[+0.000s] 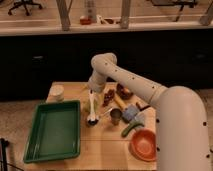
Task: Place brush in plastic cup
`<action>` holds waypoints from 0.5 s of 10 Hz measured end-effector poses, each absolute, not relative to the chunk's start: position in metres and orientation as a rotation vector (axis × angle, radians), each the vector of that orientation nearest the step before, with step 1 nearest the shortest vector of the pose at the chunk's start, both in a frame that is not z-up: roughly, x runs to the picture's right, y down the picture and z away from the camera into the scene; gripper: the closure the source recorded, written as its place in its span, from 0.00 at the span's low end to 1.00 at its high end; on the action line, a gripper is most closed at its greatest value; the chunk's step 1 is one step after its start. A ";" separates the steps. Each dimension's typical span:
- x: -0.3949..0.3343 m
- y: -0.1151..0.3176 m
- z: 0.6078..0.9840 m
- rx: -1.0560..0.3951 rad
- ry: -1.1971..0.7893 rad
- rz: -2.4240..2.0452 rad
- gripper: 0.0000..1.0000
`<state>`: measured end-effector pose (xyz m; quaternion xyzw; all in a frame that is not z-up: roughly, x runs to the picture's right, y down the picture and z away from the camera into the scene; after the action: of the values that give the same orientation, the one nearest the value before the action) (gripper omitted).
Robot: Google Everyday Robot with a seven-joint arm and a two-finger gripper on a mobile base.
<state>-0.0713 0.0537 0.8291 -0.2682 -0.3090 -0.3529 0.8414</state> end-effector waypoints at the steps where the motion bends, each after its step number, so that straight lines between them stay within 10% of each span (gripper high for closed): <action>1: -0.072 0.053 0.828 -0.562 -0.658 -0.745 0.20; 5: -0.070 0.052 0.827 -0.550 -0.670 -0.741 0.20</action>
<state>-0.0698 0.0517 0.8266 -0.2603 -0.3170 -0.3506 0.8419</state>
